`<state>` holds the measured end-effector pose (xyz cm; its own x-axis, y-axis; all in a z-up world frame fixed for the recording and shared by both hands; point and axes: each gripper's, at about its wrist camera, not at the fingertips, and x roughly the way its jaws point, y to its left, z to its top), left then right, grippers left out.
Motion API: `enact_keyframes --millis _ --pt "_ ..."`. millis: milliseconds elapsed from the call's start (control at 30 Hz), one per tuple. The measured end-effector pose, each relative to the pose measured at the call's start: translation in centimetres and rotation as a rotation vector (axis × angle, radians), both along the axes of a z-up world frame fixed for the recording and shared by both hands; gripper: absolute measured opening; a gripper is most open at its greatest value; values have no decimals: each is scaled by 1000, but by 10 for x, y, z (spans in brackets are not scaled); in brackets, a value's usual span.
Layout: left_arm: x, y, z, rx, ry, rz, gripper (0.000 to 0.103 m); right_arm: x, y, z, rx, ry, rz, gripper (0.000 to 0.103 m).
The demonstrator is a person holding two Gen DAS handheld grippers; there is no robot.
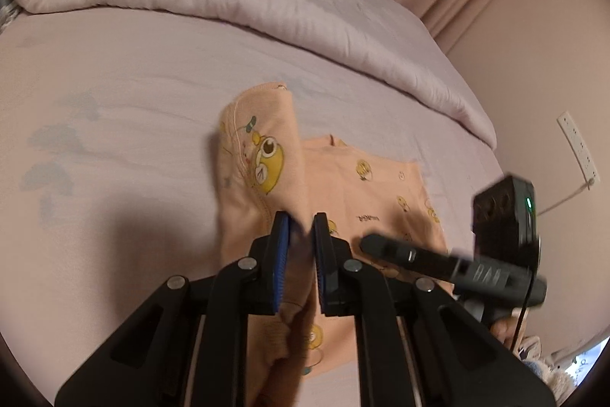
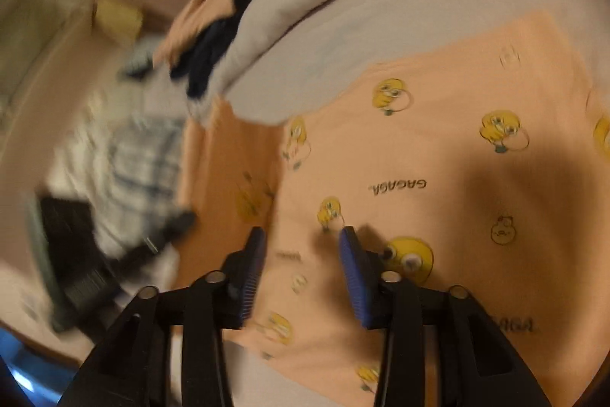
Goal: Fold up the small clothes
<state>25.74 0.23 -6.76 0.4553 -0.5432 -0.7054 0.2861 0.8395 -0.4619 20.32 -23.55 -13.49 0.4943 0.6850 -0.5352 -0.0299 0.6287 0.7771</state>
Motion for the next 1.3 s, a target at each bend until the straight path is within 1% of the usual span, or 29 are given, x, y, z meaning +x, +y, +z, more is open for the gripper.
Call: enact_keyframes --millis 33,100,133,167,267,333,367,433,467,533,567,600,633,700,800,900,1000,1033,1100,1167,1200,1267,1300 --pt "1 -6 -5 -12 15 -14 10 7 -3 -6 65 15 -2 50" --pt "2 -14 -13 -29 36 -40 10 18 -4 -13 152 49 -5 52" --pt "2 -18 -17 -27 43 -52 10 24 -2 -16 193 62 2 54" --pt "2 -22 -21 -20 50 -61 10 27 2 -16 199 65 7 55" --pt "3 -24 -32 -15 76 -77 11 40 19 -15 135 96 27 55" --pt "1 -21 -36 -40 95 -96 11 42 28 -14 117 100 49 55" --pt "-2 -18 -37 -56 96 -101 11 44 34 -13 88 105 60 55" --pt "-8 -9 -36 -81 94 -111 14 44 37 -9 56 86 84 55" --pt "-11 -6 -35 -91 91 -107 14 44 42 -6 22 73 96 53" --pt "-17 4 -32 -109 92 -93 15 51 55 -4 -34 53 127 19" --pt "-21 11 -29 -127 90 -81 18 51 60 -6 -42 58 139 13" --pt "-23 16 -27 -131 85 -70 23 48 63 -5 -58 49 134 11" --pt "-25 21 -25 -125 78 -57 24 49 64 -2 -71 28 128 10" --pt "-30 26 -23 -103 67 -36 27 36 55 18 -67 -49 113 9" --pt "-31 27 -22 -102 71 -25 27 21 25 47 -97 -96 69 9" --pt "-31 20 -23 -121 74 -28 27 8 -14 73 -154 -121 15 9" --pt "-27 10 -26 -127 83 -50 28 1 -44 84 -246 -123 -39 9" --pt "-26 4 -27 -125 87 -59 28 -1 -54 83 -262 -114 -56 9" --pt "-22 -7 -28 -121 94 -79 28 -2 -68 76 -323 -86 -106 9" --pt "-18 -22 -29 -108 96 -99 28 -2 -82 57 -352 -38 -133 9" --pt "-16 -29 -29 -101 96 -108 29 -1 -86 45 -395 -4 -146 9" --pt "-13 -42 -30 -89 95 -129 30 3 -85 25 -447 63 -155 14" --pt "-12 -49 -31 -79 91 -143 30 4 -84 18 -449 81 -156 18"
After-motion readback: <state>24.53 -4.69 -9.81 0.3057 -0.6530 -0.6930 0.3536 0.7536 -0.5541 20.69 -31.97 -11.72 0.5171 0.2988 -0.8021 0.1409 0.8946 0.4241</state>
